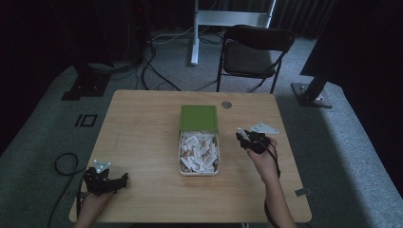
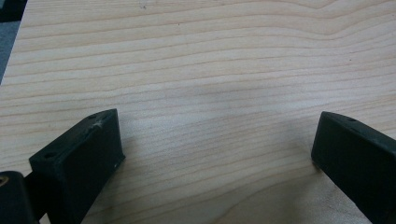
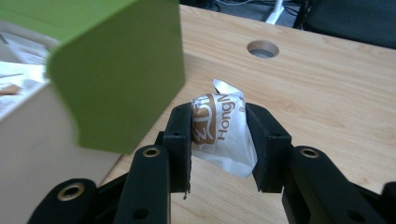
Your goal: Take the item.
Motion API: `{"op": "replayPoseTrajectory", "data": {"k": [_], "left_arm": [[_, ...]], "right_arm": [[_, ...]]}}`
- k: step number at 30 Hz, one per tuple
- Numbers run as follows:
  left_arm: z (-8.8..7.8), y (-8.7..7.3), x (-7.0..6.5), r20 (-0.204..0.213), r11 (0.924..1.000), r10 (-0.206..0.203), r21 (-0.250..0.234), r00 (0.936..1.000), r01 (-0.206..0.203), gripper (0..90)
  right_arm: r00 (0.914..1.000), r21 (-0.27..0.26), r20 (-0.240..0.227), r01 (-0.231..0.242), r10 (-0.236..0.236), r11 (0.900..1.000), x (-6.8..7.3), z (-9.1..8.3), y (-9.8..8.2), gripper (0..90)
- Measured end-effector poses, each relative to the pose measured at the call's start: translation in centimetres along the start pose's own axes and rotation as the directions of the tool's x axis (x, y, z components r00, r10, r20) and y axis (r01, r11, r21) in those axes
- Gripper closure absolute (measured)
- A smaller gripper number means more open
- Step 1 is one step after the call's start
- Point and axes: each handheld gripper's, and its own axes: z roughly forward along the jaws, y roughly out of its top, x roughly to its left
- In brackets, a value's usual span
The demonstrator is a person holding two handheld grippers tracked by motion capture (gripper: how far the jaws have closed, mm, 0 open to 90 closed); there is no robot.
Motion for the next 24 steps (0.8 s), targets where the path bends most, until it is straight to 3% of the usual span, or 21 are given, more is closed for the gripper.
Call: {"op": "replayPoseTrajectory", "data": {"k": [24], "left_arm": [[0.0,0.0,0.0,0.000,1.0000,0.000,0.000,1.0000,0.000,2.7]], "right_arm": [[0.9909,0.045,0.098,-0.097,0.092,0.994,-2.5,3.4,-2.1,63.9]]}}
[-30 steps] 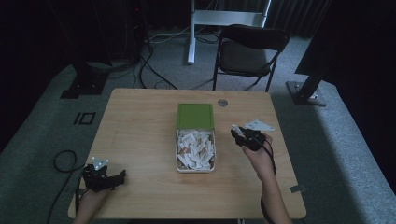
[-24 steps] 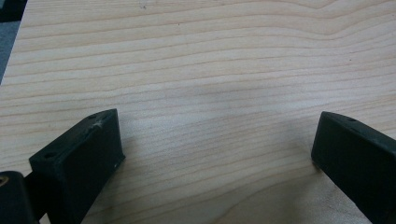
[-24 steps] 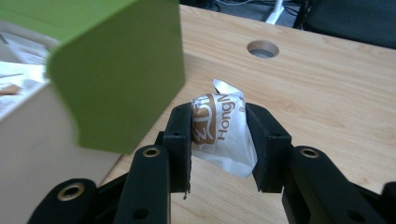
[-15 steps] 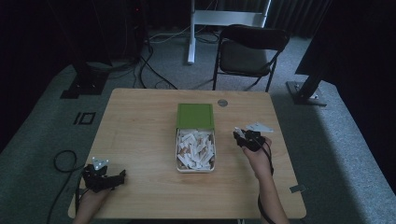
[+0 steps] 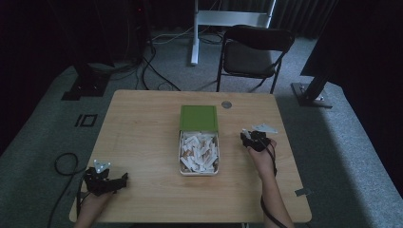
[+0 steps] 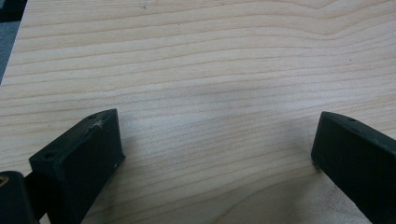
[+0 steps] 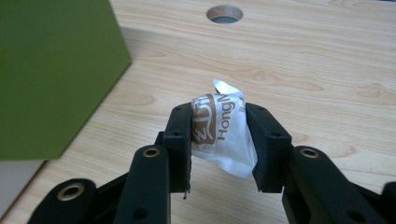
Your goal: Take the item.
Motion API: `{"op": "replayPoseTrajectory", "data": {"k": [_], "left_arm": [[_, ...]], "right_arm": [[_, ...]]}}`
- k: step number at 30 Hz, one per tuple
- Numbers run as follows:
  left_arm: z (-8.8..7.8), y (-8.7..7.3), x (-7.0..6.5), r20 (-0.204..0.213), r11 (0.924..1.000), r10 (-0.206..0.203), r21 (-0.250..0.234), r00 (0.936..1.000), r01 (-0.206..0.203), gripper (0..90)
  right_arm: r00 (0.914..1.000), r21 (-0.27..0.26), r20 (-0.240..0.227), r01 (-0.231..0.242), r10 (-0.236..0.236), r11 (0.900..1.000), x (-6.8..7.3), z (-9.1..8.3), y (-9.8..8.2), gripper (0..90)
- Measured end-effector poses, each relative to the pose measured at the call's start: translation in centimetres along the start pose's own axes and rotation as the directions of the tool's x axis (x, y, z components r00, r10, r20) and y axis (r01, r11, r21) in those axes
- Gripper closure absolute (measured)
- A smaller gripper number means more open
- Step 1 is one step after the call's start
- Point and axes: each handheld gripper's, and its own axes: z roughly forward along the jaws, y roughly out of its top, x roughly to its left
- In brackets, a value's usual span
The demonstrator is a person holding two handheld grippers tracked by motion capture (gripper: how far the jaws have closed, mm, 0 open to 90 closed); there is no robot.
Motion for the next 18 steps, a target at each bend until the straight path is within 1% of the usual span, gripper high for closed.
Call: {"op": "replayPoseTrajectory", "data": {"k": [5,7,9,11,15,18], "left_arm": [[0.0,0.0,0.0,0.000,1.0000,0.000,0.000,1.0000,0.000,2.7],[0.0,0.0,0.0,0.000,1.0000,0.000,0.000,1.0000,0.000,2.7],[0.0,0.0,0.0,0.000,1.0000,0.000,0.000,1.0000,0.000,2.7],[0.0,0.0,0.0,0.000,1.0000,0.000,0.000,1.0000,0.000,2.7],[0.0,0.0,0.0,0.000,1.0000,-0.001,0.000,1.0000,0.001,2.7],[0.0,0.0,0.0,0.000,1.0000,0.000,0.000,1.0000,0.000,2.7]], "right_arm": [[0.9997,0.010,0.022,-0.010,0.010,1.000,-0.5,0.6,0.0,63.9],[0.9991,0.013,0.035,-0.026,0.025,1.000,-0.9,1.1,0.1,63.9],[0.9989,0.020,0.041,-0.025,0.024,0.999,-1.1,1.5,0.2,63.9],[0.9984,0.020,0.046,-0.034,0.033,0.999,-1.3,1.8,0.4,63.9],[0.9979,0.035,0.061,-0.026,0.023,0.999,-1.6,2.6,0.8,63.9],[0.9965,0.056,0.080,-0.029,0.024,0.998,-1.9,3.2,1.0,63.9]]}}
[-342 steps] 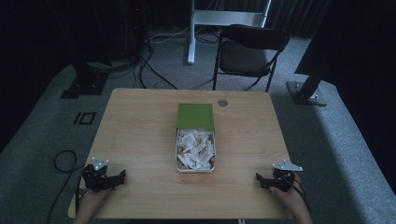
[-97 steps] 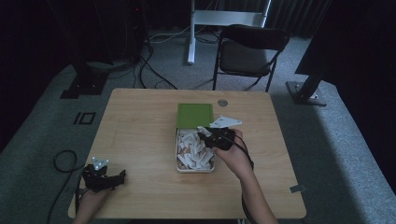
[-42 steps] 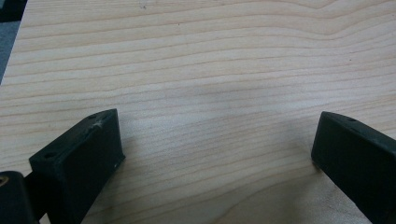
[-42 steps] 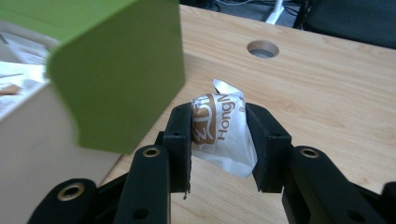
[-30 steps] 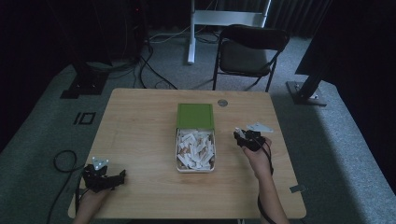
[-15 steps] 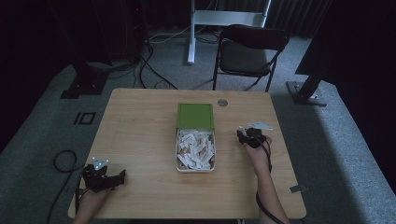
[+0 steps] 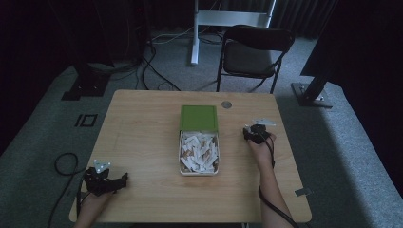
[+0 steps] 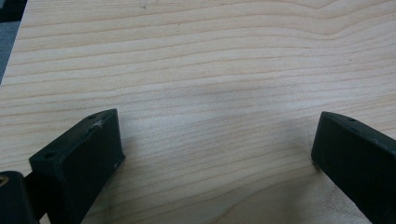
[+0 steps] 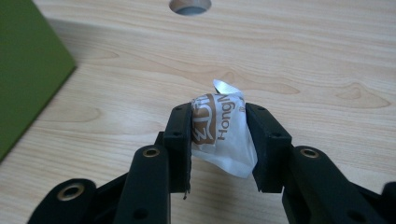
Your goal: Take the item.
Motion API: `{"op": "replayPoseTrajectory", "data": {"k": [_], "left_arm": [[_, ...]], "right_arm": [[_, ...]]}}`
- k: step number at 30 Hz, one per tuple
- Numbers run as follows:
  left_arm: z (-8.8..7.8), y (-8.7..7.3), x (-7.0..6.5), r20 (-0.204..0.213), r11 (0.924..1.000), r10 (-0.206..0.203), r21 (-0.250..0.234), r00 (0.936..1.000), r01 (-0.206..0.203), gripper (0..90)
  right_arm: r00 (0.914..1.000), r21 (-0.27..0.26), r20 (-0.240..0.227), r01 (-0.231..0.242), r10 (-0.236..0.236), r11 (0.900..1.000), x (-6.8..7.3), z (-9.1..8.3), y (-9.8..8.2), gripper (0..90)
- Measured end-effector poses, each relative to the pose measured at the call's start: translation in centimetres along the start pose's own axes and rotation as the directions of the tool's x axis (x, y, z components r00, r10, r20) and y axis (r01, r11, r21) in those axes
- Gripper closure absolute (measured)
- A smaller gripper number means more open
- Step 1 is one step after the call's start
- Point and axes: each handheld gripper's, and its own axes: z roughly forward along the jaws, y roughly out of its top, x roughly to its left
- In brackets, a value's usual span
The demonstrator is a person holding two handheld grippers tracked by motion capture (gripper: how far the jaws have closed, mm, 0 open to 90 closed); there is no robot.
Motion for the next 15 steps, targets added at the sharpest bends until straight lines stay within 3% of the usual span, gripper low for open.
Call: {"op": "replayPoseTrajectory", "data": {"k": [4,9,15], "left_arm": [[0.0,0.0,0.0,0.000,1.0000,0.000,0.000,1.0000,0.000,2.7],[0.0,0.0,0.0,0.000,1.0000,0.000,0.000,1.0000,0.000,2.7],[0.0,0.0,0.0,0.000,1.0000,0.000,0.000,1.0000,0.000,2.7]], "right_arm": [[0.9996,0.027,0.018,-0.021,0.020,0.999,-0.4,0.9,-0.5,63.9],[0.9995,0.042,0.007,-0.032,0.032,0.999,-0.3,1.6,-1.1,62.1],[0.9995,0.026,0.012,-0.031,0.031,0.999,0.0,1.5,-0.9,44.9]]}}
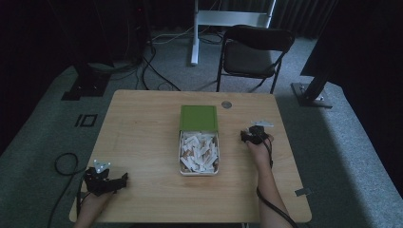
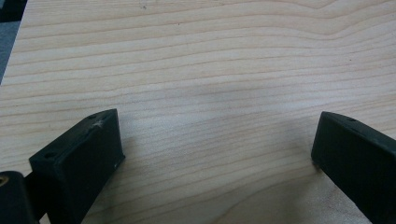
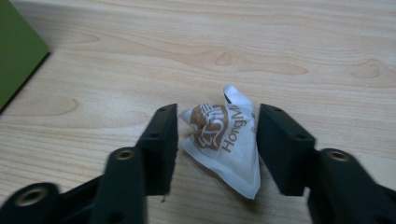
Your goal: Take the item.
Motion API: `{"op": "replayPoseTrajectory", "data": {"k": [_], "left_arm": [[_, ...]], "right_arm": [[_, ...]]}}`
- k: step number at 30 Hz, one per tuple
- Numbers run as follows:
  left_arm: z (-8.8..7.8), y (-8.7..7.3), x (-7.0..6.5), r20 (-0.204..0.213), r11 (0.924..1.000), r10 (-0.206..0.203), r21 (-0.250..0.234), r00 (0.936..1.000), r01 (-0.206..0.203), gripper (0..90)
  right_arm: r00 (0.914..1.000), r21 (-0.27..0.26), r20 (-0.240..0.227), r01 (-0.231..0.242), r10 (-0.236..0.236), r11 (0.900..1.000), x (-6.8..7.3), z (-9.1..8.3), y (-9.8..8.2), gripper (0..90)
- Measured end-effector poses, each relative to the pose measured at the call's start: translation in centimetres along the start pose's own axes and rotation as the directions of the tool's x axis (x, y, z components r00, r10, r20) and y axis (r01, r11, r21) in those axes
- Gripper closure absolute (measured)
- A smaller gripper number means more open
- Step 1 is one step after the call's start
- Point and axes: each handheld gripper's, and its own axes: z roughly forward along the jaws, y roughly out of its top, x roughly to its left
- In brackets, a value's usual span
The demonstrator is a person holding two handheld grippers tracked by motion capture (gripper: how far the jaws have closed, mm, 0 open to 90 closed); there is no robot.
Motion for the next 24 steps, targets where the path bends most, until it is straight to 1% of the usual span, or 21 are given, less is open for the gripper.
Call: {"op": "replayPoseTrajectory", "data": {"k": [4,6,8,10,11,13,14,15,22,24], "left_arm": [[0.0,0.0,0.0,0.000,1.0000,0.000,0.000,1.0000,0.000,2.7],[0.0,0.0,0.0,0.000,1.0000,0.000,0.000,1.0000,0.000,2.7],[0.0,0.0,0.0,0.000,1.0000,-0.001,-0.001,1.0000,0.001,2.7],[0.0,0.0,0.0,0.000,1.0000,0.000,0.000,1.0000,0.000,2.7],[0.0,0.0,0.0,0.000,1.0000,0.000,0.000,1.0000,0.000,2.7],[0.0,0.0,0.0,0.000,1.0000,0.000,-0.001,1.0000,0.000,2.7],[0.0,0.0,0.0,0.000,1.0000,0.000,0.000,1.0000,0.000,2.7],[0.0,0.0,0.0,0.000,1.0000,0.000,0.000,1.0000,0.000,2.7],[0.0,0.0,0.0,0.000,1.0000,0.000,0.000,1.0000,0.000,2.7],[0.0,0.0,0.0,0.000,1.0000,0.000,0.000,1.0000,0.000,2.7]], "right_arm": [[0.9999,-0.013,-0.005,-0.014,0.014,1.000,-0.1,-0.5,0.2,36.3],[0.9994,-0.020,-0.005,-0.033,0.033,0.999,-0.2,-0.8,0.2,30.1],[0.9990,-0.022,-0.014,-0.042,0.042,0.999,-0.3,-1.0,0.1,26.8],[0.9980,-0.031,-0.021,-0.061,0.060,0.998,-0.4,-1.3,0.0,19.9],[0.9974,-0.038,-0.019,-0.070,0.069,0.997,-0.4,-1.5,-0.1,18.2],[0.9980,-0.035,-0.009,-0.063,0.063,0.997,-0.5,-1.7,-0.2,17.5],[0.9975,-0.035,-0.007,-0.071,0.071,0.997,-0.6,-1.9,-0.3,16.0],[0.9967,-0.032,-0.013,-0.081,0.080,0.996,-0.6,-2.0,-0.5,14.6],[0.9971,-0.027,-0.028,-0.072,0.071,0.997,-0.5,-2.8,-1.1,14.5],[0.9954,-0.024,-0.040,-0.089,0.088,0.996,-0.5,-3.1,-1.3,13.8]]}}
